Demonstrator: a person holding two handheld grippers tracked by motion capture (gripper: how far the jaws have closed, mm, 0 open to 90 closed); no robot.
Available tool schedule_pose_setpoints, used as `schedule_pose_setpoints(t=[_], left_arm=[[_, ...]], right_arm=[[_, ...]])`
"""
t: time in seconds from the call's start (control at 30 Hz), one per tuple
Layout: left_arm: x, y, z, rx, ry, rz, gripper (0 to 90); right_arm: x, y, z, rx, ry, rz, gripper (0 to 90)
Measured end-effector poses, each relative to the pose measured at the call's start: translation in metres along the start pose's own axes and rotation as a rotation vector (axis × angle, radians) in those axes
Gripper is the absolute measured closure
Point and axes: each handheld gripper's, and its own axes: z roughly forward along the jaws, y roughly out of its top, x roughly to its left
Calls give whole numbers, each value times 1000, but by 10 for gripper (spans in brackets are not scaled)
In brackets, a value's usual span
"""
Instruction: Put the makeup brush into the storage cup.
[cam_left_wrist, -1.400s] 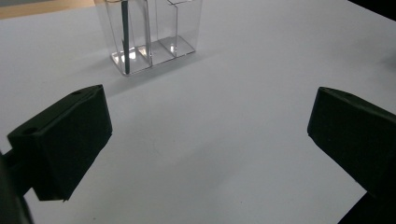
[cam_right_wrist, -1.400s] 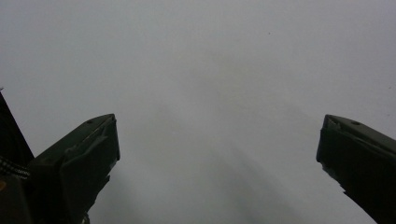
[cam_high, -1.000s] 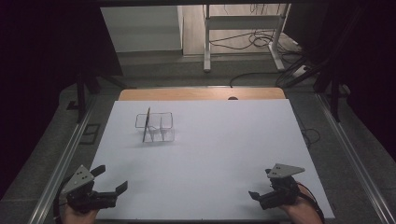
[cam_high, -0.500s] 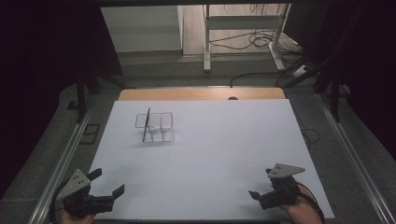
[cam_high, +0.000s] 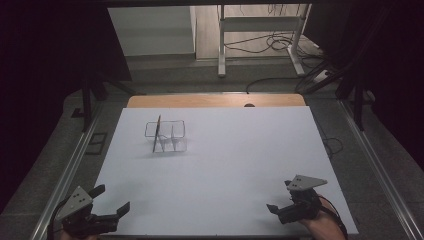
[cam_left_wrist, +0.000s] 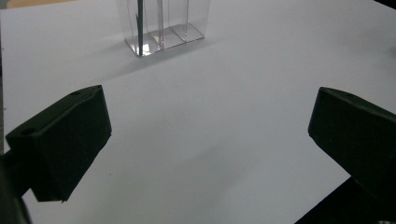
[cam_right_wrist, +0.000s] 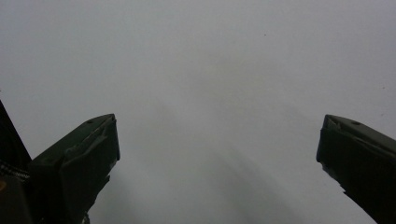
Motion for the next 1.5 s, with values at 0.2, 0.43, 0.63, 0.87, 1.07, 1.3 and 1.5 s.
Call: schedule_pose_setpoints(t=[0.2, 0.43, 0.63, 0.87, 1.07, 1.3, 1.5], left_arm=[[1, -4, -3, 4, 4, -3, 0], [3, -10, -8, 3, 18, -22, 0], [5, -15, -13, 3, 28, -37, 0], [7, -20, -17, 2, 35, -50, 0], [8, -24, -20, 6, 40, -56, 0], [10, -28, -23, 13, 45, -65, 0], [11, -29, -22, 19, 45, -67, 0]], right_arm=[[0, 0, 0, 0, -1, 0, 0], [0, 0, 0, -1, -1, 1, 0], [0, 0, 0, 0, -2, 1, 0], [0, 0, 0, 1, -1, 2, 0], [0, 0, 0, 4, -2, 2, 0], [0, 0, 0, 7, -2, 0, 0], [1, 0, 1, 13, -5, -6, 0]])
